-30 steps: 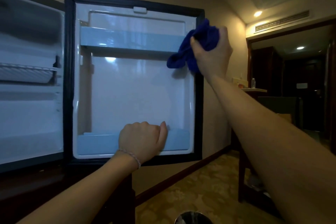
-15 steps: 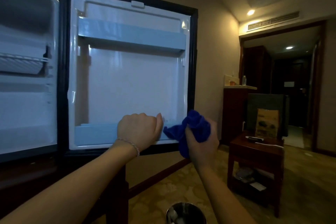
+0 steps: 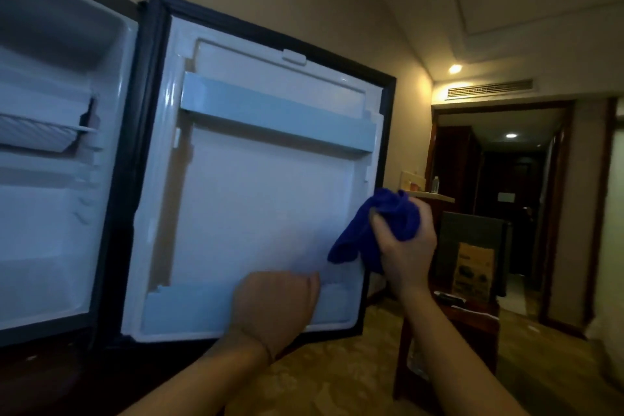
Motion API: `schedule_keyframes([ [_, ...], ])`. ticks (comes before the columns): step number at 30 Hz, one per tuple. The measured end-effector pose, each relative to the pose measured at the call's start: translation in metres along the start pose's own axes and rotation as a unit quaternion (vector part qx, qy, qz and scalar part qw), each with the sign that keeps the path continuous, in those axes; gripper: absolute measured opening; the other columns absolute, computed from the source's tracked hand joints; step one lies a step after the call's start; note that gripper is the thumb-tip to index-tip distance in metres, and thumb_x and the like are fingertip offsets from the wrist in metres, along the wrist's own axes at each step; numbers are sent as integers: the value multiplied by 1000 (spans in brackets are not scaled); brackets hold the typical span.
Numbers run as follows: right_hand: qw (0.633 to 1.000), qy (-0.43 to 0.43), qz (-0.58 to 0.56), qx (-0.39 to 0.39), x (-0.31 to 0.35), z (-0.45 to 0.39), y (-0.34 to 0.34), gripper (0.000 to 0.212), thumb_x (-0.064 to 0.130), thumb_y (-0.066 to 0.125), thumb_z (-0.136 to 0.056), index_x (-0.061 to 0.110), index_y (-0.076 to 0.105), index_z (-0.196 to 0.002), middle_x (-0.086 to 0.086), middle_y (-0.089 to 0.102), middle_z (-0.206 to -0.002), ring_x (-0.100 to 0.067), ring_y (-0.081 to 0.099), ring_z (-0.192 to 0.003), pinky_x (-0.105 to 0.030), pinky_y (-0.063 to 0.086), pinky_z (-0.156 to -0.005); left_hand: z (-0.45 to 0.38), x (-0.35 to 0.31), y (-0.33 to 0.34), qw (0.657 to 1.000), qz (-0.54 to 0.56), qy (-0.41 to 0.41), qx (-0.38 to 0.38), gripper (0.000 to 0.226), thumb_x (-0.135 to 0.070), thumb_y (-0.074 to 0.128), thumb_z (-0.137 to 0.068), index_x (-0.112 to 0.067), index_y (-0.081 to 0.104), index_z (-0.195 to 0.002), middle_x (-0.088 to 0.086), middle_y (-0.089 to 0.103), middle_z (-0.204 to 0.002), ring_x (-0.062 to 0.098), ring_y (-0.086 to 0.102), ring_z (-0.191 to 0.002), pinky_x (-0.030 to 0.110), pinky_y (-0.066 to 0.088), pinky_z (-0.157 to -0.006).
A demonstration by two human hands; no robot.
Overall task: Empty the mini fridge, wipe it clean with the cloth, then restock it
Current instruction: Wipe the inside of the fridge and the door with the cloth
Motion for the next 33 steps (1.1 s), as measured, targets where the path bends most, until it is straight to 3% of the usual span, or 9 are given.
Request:
schedule_keyframes([
  [4, 1000, -4, 14, -5, 26, -67, 15, 41, 29, 77, -81, 14, 56, -113, 6, 62, -104, -3, 61, -97, -15, 47, -89, -14, 16, 1, 998, 50, 23, 19, 28, -39, 88, -61, -28, 75, -83, -2, 54, -46, 16, 48, -32, 20, 14, -36],
  [5, 1000, 2, 24, 2, 30, -77, 16, 44, 33, 76, -81, 14, 56, -115, 3, 62, -108, -8, 61, -100, -20, 49, -92, -16, 18, -5, 996, 68, 35, 37, 22, -46, 75, -79, -26, 73, -88, -1, 61, -55, 17, 55, -41, 24, 22, -36],
  [7, 999, 11, 48, 16, 41, -94, 17, 47, 33, 75, -82, 10, 56, -118, 2, 61, -110, -11, 61, -102, -22, 49, -93, -23, 18, -6, 976, 162, -9, 144, 51, -52, 34, -103, -19, 71, -95, 3, 70, -82, 18, 65, -71, 29, 40, -57],
  [10, 995, 14, 91, 38, 61, -123, 17, 47, 32, 75, -84, 7, 56, -119, 8, 59, -109, -1, 58, -100, -12, 43, -91, -32, 27, -16, 931, 236, -59, 271, 64, -58, 21, -102, -16, 68, -107, 7, 69, -102, 22, 64, -93, 33, 49, -85],
  [13, 989, 18, 126, 74, 81, -154, 19, 52, 36, 76, -82, 6, 56, -119, -1, 61, -111, -10, 60, -102, -16, 45, -91, -45, 45, -48, 924, 234, -41, 300, 56, -53, 23, -104, -16, 63, -113, 11, 68, -105, 27, 62, -94, 31, 41, -77],
  [19, 959, -71, 182, 203, 140, -203, 38, 47, 30, 79, -80, 6, 58, -114, -13, 59, -113, -28, 54, -102, -33, 43, -90, -91, 117, -153, 949, 168, -108, 242, 52, -57, 30, -101, -21, 43, -66, -4, 49, -63, 12, 44, -51, 29, 28, -49],
  [26, 887, -26, 137, 440, 186, -203, 109, 54, 38, 80, -72, 15, 61, -116, -4, 61, -116, -28, 56, -108, -33, 42, -95, -142, 195, -246, 970, 139, -121, 160, 55, -57, 25, -93, -20, 43, -57, -4, 48, -51, 19, 48, -45, 24, 26, -42],
  [30, 861, 10, 130, 492, 196, -176, 135, 55, 43, 79, -72, 19, 60, -118, -1, 60, -118, -24, 54, -110, -40, 47, -93, -180, 251, -273, 982, 112, -133, 72, 40, -42, 39, -92, -20, 43, -59, 6, 59, -57, 32, 58, -50, 26, 34, -46],
  [33, 852, 15, 124, 509, 201, -172, 155, 56, 46, 76, -72, 20, 59, -119, 2, 60, -118, -24, 55, -109, -42, 48, -91, -202, 275, -273, 995, 72, -62, 44, 41, -35, 41, -92, -16, 49, -57, 6, 58, -54, 31, 54, -45, 26, 33, -47],
])
Point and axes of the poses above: each hand's wrist, its own z-axis away from the middle knuckle, its own y-axis out of the palm, x = y × z, the point moved 4 cm from there along -z, towards the middle knuckle
